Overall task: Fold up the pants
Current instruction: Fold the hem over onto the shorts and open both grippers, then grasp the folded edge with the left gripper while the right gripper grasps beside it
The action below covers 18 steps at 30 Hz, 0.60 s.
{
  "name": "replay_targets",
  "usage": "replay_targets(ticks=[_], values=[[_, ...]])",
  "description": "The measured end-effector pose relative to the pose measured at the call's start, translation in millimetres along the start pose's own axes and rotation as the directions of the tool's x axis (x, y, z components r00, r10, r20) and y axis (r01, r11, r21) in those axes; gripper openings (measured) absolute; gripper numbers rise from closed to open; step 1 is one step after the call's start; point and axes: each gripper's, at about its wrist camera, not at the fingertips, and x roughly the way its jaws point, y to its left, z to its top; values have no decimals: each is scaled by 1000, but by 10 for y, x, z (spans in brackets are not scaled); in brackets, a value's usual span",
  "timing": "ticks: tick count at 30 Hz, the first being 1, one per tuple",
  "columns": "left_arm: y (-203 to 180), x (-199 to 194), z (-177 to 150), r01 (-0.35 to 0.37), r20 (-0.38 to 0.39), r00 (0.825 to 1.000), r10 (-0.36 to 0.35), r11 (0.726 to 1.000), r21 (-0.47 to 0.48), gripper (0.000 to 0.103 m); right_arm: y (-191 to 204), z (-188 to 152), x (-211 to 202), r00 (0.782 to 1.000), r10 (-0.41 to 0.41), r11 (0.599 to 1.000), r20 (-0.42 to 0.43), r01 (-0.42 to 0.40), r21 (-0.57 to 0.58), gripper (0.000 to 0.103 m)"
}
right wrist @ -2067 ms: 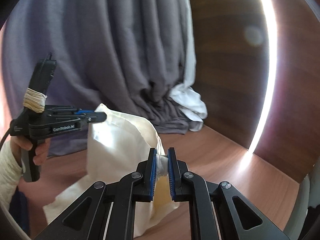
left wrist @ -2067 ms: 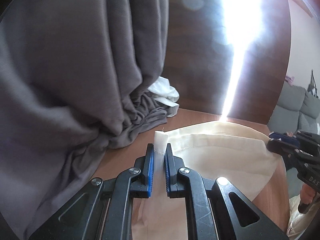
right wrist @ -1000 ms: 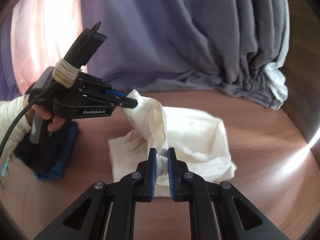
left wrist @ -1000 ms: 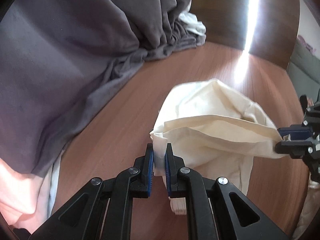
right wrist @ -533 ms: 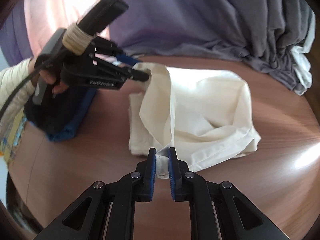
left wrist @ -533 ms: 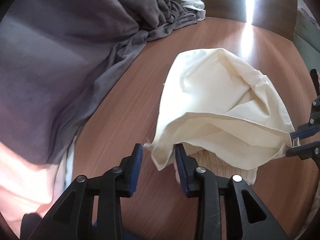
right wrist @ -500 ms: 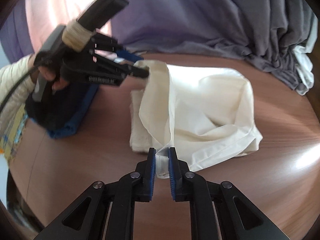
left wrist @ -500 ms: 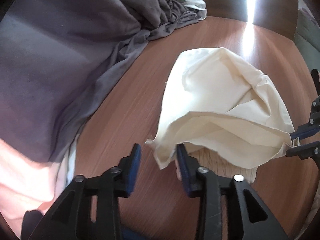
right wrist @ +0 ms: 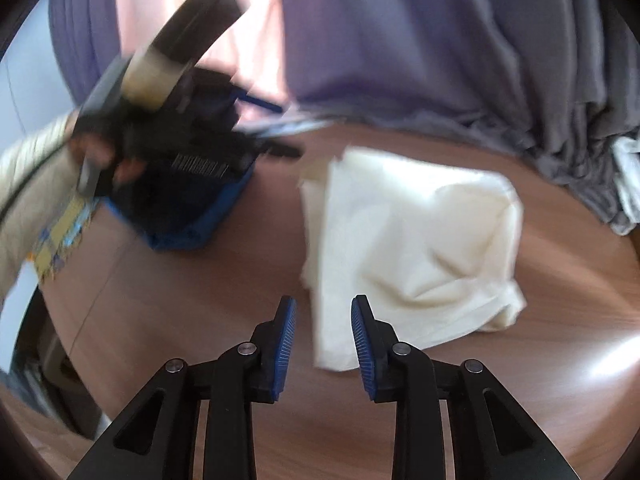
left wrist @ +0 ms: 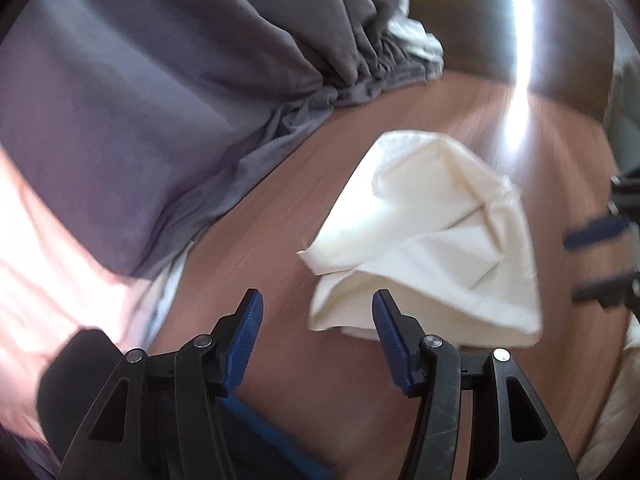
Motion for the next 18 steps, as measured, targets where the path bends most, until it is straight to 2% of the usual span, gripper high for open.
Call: replay_targets(ticks=[3, 5, 9, 14, 16, 18], values=[[-50, -98, 42, 9, 40, 999, -7, 998, -69, 58, -234, 67, -221, 995, -64, 996, 74, 59, 61, 41], [-73, -144, 95, -6, 67, 998, 13, 994, -106, 60, -454, 132, -340, 988, -108, 989, 107, 96, 112, 41], [1, -81, 221, 8, 90, 996, 11, 978, -208, 60, -820, 314, -451, 970, -184, 969, 157, 152, 195, 41], [163, 184, 320, 39, 58, 998, -18, 925, -379, 60, -1099, 576, -388, 949, -230, 957, 213, 182, 225, 46], [212, 317, 346, 36, 33, 999, -24, 907, -419, 60, -1216, 691, -277, 950, -230, 955, 212, 179, 235, 46], [232, 423, 350, 35, 13, 999, -32, 901, -432, 60, -1295, 776, -189, 955, -218, 954, 198, 167, 248, 46]])
